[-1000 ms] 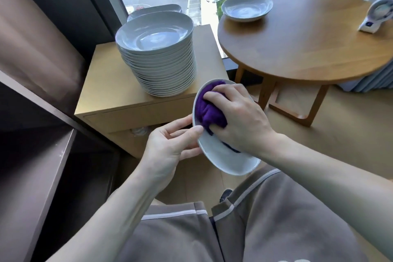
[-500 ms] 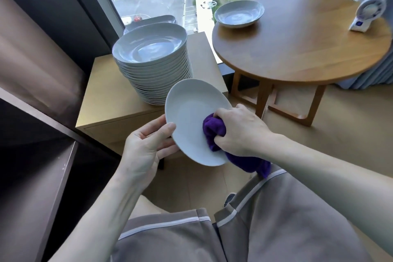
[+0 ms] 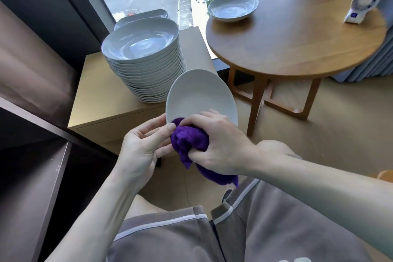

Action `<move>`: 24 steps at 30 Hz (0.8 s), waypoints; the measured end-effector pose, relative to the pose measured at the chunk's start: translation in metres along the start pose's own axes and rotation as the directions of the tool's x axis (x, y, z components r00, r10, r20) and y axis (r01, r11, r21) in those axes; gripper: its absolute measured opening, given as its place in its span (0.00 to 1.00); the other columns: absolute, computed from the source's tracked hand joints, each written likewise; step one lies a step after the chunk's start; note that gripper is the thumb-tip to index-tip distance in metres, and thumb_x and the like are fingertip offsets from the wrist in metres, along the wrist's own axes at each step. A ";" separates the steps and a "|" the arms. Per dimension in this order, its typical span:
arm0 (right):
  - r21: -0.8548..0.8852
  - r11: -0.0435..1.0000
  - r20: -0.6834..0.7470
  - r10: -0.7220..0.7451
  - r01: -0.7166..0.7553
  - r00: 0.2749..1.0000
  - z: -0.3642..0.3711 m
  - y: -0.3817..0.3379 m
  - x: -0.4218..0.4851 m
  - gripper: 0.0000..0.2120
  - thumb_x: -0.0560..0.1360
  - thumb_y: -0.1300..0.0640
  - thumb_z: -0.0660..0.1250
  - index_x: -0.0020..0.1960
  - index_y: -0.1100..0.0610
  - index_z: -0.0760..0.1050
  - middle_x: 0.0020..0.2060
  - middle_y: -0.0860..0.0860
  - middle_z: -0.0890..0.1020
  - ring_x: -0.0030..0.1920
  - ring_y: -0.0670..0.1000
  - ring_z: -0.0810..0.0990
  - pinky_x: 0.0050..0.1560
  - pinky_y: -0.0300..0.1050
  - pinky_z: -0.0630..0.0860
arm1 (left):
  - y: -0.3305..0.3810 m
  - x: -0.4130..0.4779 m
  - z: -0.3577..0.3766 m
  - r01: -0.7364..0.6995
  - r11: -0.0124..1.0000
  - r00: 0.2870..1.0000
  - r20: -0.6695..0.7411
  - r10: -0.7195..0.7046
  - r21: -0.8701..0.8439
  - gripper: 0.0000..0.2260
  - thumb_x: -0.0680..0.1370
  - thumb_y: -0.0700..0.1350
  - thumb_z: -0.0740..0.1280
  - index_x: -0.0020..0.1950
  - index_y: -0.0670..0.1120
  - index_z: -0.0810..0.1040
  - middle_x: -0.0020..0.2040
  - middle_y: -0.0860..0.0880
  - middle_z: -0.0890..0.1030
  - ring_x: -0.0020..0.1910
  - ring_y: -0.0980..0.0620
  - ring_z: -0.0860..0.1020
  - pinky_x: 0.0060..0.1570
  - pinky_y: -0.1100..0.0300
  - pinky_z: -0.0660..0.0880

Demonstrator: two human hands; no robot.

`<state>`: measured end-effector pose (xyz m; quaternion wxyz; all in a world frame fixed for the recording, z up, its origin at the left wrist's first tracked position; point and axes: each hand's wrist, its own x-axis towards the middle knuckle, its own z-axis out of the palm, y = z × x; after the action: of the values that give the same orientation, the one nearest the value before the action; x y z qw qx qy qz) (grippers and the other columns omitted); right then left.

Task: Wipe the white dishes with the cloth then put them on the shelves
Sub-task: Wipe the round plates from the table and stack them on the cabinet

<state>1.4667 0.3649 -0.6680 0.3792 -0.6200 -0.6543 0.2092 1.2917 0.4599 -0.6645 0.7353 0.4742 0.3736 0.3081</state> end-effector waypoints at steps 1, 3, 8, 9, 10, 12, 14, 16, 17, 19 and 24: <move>-0.045 0.998 -0.007 -0.043 0.043 0.999 -0.001 0.001 0.000 0.22 0.69 0.52 0.75 0.62 0.52 0.78 0.54 0.47 0.82 0.55 0.48 0.74 0.55 0.40 0.73 | 0.001 0.000 0.000 -0.003 1.000 1.000 0.010 0.003 0.006 0.24 0.62 0.51 0.86 0.56 0.49 0.89 0.55 0.41 0.87 0.50 0.46 0.88 0.43 0.58 0.84; -0.162 0.980 -0.020 -0.117 0.113 0.993 -0.003 0.005 0.001 0.25 0.69 0.52 0.76 0.64 0.55 0.78 0.59 0.51 0.81 0.58 0.52 0.74 0.57 0.45 0.74 | 0.001 -0.002 0.001 -0.006 1.000 1.000 0.024 0.006 0.013 0.20 0.66 0.48 0.84 0.57 0.49 0.89 0.55 0.41 0.88 0.50 0.45 0.88 0.43 0.57 0.84; -0.347 0.936 -0.112 -0.098 0.053 0.989 -0.016 0.018 0.012 0.28 0.69 0.52 0.77 0.68 0.56 0.77 0.64 0.54 0.78 0.64 0.58 0.71 0.62 0.53 0.73 | -0.005 -0.008 0.007 0.035 0.999 0.999 -0.016 -0.034 0.041 0.14 0.69 0.43 0.78 0.54 0.47 0.89 0.52 0.39 0.88 0.48 0.44 0.88 0.41 0.57 0.84; -0.352 0.936 -0.140 -0.053 0.001 0.989 -0.020 0.021 0.015 0.29 0.70 0.52 0.77 0.69 0.56 0.76 0.65 0.54 0.78 0.65 0.58 0.71 0.63 0.53 0.72 | -0.006 -0.009 0.008 0.048 0.998 0.999 -0.025 -0.047 0.041 0.13 0.69 0.42 0.78 0.54 0.45 0.89 0.52 0.39 0.88 0.47 0.44 0.88 0.40 0.57 0.83; -0.354 0.933 -0.159 -0.001 -0.056 0.987 -0.024 0.025 0.017 0.29 0.70 0.51 0.76 0.70 0.55 0.75 0.65 0.53 0.77 0.66 0.57 0.70 0.63 0.53 0.72 | -0.007 -0.010 0.009 0.056 0.998 0.998 -0.033 -0.055 0.041 0.13 0.70 0.42 0.77 0.55 0.44 0.88 0.52 0.39 0.88 0.46 0.43 0.88 0.39 0.57 0.83; -0.382 0.913 -0.162 0.086 -0.143 0.983 -0.027 0.030 0.019 0.30 0.71 0.49 0.75 0.71 0.52 0.73 0.66 0.52 0.75 0.66 0.56 0.68 0.62 0.52 0.73 | -0.007 -0.011 0.010 0.062 0.997 0.997 -0.042 -0.060 0.050 0.14 0.70 0.43 0.77 0.56 0.44 0.87 0.52 0.39 0.88 0.47 0.43 0.88 0.39 0.57 0.83; -0.424 0.887 -0.131 0.138 -0.181 0.982 -0.023 0.032 0.018 0.29 0.73 0.47 0.73 0.72 0.52 0.71 0.66 0.52 0.75 0.65 0.55 0.68 0.60 0.51 0.74 | -0.004 -0.011 0.009 0.058 0.996 0.997 -0.050 -0.055 0.066 0.13 0.70 0.45 0.79 0.54 0.46 0.89 0.51 0.39 0.88 0.46 0.43 0.88 0.38 0.57 0.83; -0.441 0.871 -0.094 0.193 -0.215 0.977 -0.018 0.032 0.016 0.28 0.74 0.46 0.70 0.71 0.52 0.70 0.64 0.53 0.76 0.63 0.56 0.69 0.60 0.52 0.75 | 0.000 -0.012 0.006 0.052 0.995 0.997 -0.058 -0.047 0.087 0.14 0.69 0.47 0.82 0.53 0.48 0.90 0.51 0.39 0.88 0.45 0.42 0.88 0.38 0.57 0.84; -0.444 0.865 -0.083 0.221 -0.235 0.972 -0.016 0.032 0.014 0.28 0.74 0.45 0.69 0.71 0.52 0.69 0.63 0.53 0.77 0.62 0.56 0.70 0.59 0.52 0.75 | 0.001 -0.011 0.003 0.048 0.995 0.997 -0.065 -0.043 0.092 0.14 0.68 0.48 0.82 0.53 0.48 0.90 0.51 0.38 0.88 0.45 0.42 0.88 0.38 0.57 0.84; -0.452 0.851 -0.071 0.264 -0.267 0.962 -0.015 0.032 0.014 0.26 0.74 0.44 0.68 0.68 0.52 0.70 0.60 0.53 0.78 0.59 0.55 0.71 0.57 0.51 0.76 | 0.005 -0.009 -0.002 0.036 0.995 0.996 -0.083 -0.029 0.090 0.15 0.69 0.49 0.82 0.53 0.46 0.89 0.51 0.37 0.87 0.45 0.41 0.88 0.38 0.56 0.84; -0.424 0.849 -0.010 0.343 -0.315 0.939 -0.012 0.026 0.013 0.19 0.72 0.43 0.68 0.59 0.50 0.72 0.50 0.51 0.79 0.51 0.53 0.72 0.47 0.49 0.77 | 0.012 -0.002 -0.013 -0.001 0.997 0.991 -0.134 0.012 0.078 0.18 0.68 0.50 0.81 0.56 0.45 0.88 0.52 0.39 0.88 0.45 0.41 0.88 0.38 0.56 0.84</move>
<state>1.4935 0.3787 -0.6763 0.1740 -0.7822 -0.5802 0.1459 1.2786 0.4684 -0.6558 0.6882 0.4819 0.4326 0.3271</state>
